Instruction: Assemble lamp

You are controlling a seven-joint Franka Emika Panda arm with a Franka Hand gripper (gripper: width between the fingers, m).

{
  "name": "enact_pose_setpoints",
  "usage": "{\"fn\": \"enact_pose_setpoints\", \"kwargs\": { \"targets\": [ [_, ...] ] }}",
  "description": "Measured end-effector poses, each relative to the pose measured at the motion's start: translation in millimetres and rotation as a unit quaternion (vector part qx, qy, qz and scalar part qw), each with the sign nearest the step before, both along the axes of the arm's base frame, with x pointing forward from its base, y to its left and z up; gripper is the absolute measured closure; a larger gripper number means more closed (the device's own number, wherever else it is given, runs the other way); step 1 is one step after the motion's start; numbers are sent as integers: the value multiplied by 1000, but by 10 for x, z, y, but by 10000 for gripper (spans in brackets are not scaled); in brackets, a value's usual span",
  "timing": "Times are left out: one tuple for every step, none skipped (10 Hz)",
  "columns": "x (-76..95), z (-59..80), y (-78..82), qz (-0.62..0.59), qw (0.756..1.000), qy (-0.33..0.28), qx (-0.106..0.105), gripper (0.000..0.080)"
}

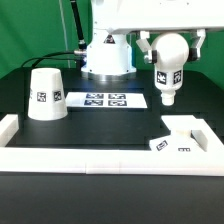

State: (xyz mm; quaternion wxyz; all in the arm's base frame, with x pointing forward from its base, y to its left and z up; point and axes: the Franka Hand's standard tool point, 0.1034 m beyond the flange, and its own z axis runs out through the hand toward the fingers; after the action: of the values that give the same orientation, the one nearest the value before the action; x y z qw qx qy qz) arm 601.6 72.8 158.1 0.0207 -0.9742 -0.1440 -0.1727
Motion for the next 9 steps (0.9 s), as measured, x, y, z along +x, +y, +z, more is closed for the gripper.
{"fn": "enact_pose_setpoints", "kwargs": {
  "targets": [
    [-3,-8,0,0,1000,1,0,222],
    [-3,-10,0,0,1000,1,0,222],
    [34,15,16,14,1000,0,-7,222],
    [149,86,42,38,999,-10,-17,222],
    [231,87,33,80,996,-12,-36,222],
    [281,61,48,100,994,0,-45,222],
    [338,47,73,111,993,9,-49,222],
    [343,51,70,107,993,4,-46,222],
    [335,40,70,107,993,6,-46,222]
  ]
}}
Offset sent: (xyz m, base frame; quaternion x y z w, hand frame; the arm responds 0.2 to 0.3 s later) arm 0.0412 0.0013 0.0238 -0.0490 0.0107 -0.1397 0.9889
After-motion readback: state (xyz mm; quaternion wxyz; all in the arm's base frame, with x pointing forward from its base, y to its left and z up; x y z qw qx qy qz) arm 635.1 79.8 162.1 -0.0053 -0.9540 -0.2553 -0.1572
